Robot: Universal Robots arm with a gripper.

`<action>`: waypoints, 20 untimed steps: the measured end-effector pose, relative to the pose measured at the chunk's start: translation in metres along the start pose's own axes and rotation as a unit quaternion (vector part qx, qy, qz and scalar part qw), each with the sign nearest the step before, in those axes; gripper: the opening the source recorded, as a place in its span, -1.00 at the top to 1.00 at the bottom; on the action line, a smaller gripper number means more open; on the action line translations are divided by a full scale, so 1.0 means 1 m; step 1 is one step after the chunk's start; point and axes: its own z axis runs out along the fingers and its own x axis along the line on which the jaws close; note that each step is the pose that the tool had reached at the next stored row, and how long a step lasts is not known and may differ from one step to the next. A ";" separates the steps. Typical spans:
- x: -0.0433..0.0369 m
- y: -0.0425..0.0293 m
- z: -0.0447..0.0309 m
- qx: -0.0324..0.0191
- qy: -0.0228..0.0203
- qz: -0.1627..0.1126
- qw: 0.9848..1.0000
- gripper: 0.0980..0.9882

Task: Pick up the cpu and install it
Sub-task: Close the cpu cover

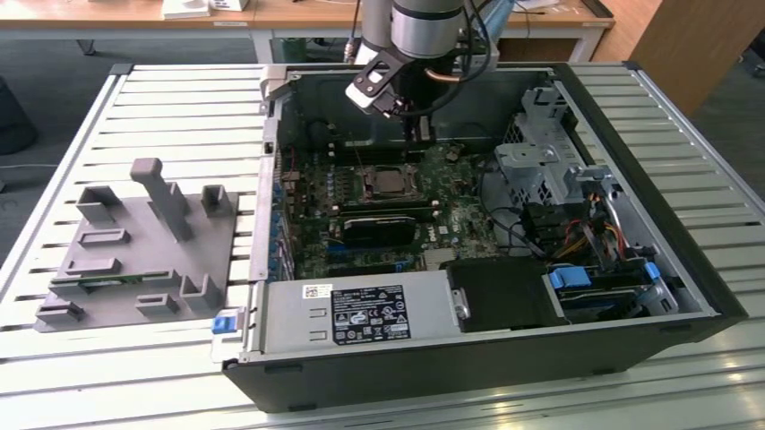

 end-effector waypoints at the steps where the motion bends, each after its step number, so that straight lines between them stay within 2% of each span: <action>1: 0.0000 -0.0014 0.0000 0.000 0.000 0.000 1.000 0.98; 9: 0.0001 -0.0114 0.0018 0.000 0.000 0.000 1.000 0.98; 20: 0.0003 -0.0198 0.0106 0.000 0.000 0.000 1.000 0.98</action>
